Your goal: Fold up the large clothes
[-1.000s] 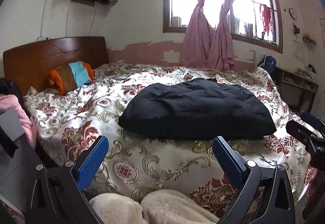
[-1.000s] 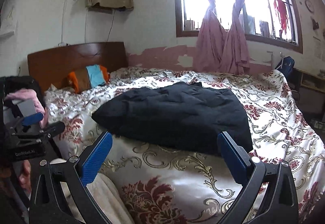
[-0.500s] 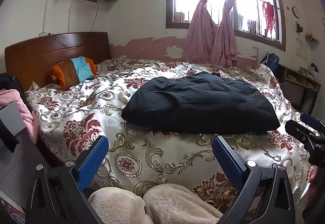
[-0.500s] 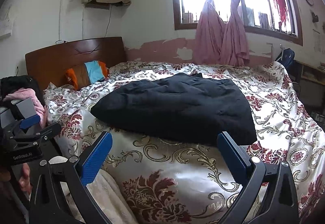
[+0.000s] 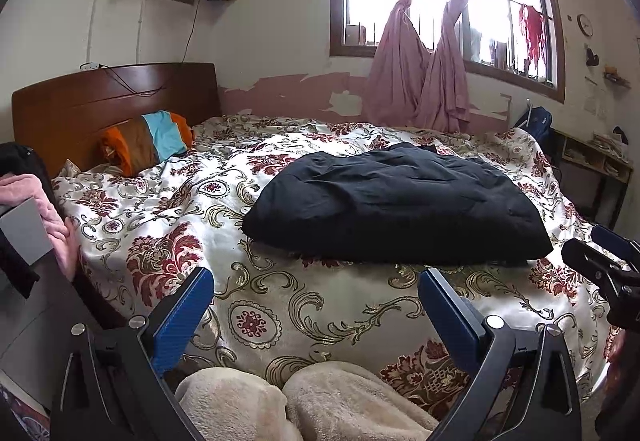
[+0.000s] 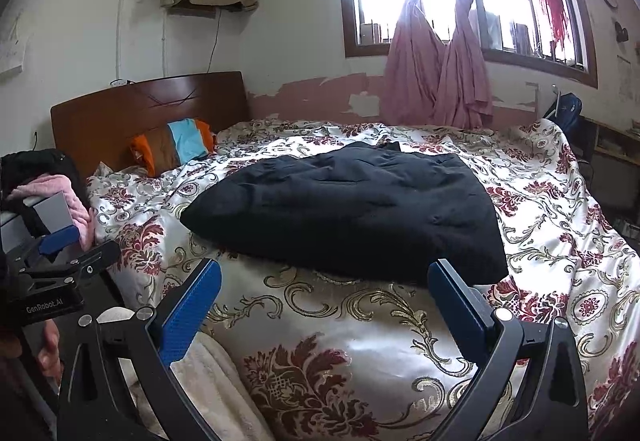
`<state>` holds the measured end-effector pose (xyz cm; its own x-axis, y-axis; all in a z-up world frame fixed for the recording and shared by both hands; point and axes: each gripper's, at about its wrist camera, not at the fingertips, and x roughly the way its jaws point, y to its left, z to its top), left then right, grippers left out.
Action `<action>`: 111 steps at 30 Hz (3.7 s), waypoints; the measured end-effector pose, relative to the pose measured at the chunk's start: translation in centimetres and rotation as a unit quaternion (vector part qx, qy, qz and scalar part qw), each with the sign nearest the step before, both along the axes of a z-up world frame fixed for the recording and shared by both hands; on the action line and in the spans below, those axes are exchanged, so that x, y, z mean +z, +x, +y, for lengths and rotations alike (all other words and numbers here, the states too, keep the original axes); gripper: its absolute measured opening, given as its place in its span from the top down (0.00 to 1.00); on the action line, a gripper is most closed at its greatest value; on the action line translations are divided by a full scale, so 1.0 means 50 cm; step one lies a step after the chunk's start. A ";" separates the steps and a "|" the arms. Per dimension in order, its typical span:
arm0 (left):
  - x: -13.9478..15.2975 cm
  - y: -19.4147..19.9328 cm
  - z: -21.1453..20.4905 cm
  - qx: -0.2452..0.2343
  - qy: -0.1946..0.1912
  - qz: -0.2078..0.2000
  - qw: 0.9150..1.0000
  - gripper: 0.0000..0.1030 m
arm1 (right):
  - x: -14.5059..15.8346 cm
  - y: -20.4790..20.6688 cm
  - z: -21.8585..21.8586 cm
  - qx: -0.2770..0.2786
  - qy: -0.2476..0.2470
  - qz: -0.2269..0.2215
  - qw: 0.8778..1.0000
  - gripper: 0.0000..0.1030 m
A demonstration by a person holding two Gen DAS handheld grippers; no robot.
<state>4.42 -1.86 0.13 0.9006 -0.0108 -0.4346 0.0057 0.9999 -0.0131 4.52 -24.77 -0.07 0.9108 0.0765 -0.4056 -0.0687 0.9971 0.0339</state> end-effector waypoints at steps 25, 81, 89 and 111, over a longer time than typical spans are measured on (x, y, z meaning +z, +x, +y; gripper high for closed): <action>0.004 0.000 0.000 0.001 0.001 0.001 1.000 0.00 | 0.000 -0.001 -0.001 -0.002 0.004 0.002 1.000 0.02; -0.003 -0.001 -0.006 0.005 0.000 0.004 1.000 0.00 | -0.003 -0.006 0.003 -0.001 0.008 0.005 1.000 0.02; -0.008 -0.003 -0.002 -0.001 -0.012 0.006 1.000 0.00 | -0.004 -0.007 0.009 -0.002 0.008 0.007 1.000 0.02; -0.007 -0.009 -0.017 0.008 -0.007 0.002 1.000 0.00 | -0.015 -0.005 0.016 -0.010 0.011 0.017 1.000 0.02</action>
